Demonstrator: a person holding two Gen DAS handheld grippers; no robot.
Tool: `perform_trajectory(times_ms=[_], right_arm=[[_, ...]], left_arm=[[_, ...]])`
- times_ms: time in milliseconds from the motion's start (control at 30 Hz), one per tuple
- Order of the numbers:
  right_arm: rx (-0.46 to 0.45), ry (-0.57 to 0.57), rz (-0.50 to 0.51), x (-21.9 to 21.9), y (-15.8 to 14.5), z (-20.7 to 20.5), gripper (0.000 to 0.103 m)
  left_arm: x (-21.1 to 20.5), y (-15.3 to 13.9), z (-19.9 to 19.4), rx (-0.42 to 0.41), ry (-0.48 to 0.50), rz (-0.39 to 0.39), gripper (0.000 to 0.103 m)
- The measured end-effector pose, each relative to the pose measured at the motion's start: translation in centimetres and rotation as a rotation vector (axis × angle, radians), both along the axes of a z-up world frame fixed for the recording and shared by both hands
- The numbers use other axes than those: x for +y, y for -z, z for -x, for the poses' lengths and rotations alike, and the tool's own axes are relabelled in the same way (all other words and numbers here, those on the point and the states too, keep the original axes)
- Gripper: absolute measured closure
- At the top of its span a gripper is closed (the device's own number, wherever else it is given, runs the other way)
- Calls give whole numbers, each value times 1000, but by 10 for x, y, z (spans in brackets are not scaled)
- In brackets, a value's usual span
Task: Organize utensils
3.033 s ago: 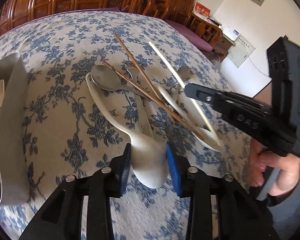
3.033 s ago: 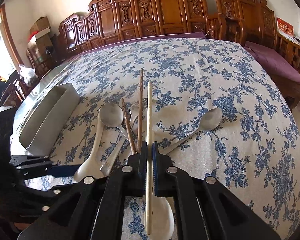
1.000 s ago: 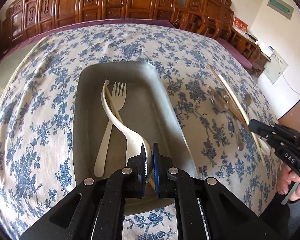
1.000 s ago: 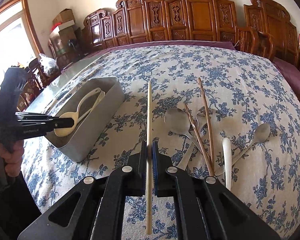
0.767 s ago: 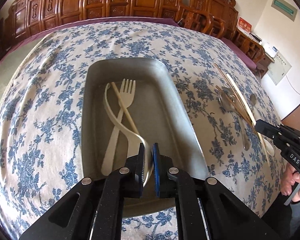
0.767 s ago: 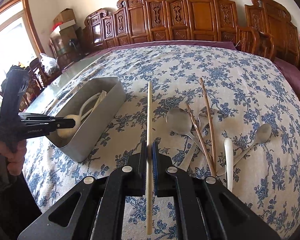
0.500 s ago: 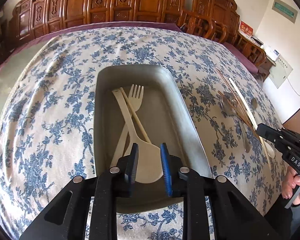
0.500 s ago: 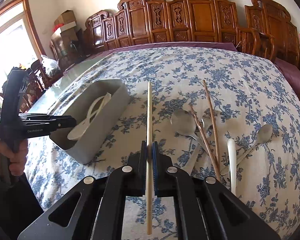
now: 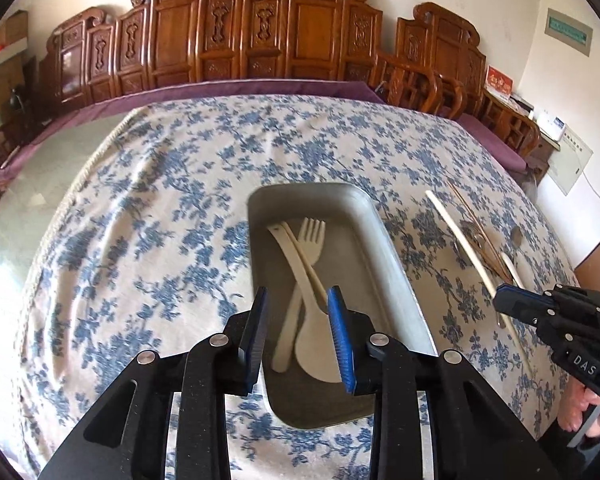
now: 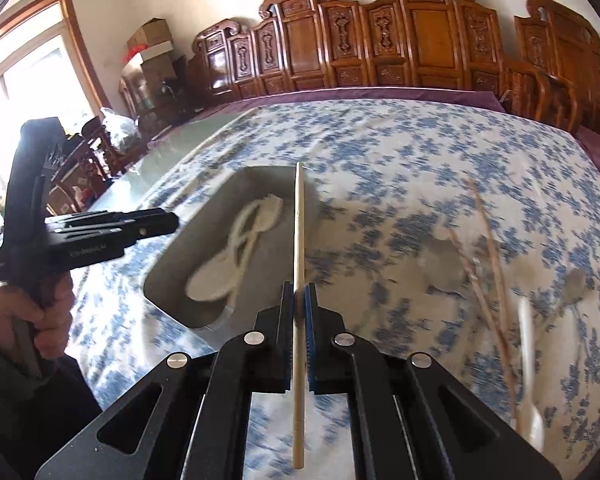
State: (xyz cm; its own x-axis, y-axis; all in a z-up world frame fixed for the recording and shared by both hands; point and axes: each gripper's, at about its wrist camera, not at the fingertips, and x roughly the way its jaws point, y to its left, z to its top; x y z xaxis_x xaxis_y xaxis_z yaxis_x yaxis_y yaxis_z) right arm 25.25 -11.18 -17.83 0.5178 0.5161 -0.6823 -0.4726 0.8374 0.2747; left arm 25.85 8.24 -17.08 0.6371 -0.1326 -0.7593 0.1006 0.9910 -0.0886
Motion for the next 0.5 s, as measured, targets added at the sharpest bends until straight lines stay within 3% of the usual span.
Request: perform_trajectory(times_ms=[267,500], right_arm=[[34,-10,-64,55,-9,-31,97],[66,24,-50,85,2,-61,97]], left_arm=[[27,-3,-1,-11,-51,-11,75],[41,-4,-3,-11,-79,-9,75]])
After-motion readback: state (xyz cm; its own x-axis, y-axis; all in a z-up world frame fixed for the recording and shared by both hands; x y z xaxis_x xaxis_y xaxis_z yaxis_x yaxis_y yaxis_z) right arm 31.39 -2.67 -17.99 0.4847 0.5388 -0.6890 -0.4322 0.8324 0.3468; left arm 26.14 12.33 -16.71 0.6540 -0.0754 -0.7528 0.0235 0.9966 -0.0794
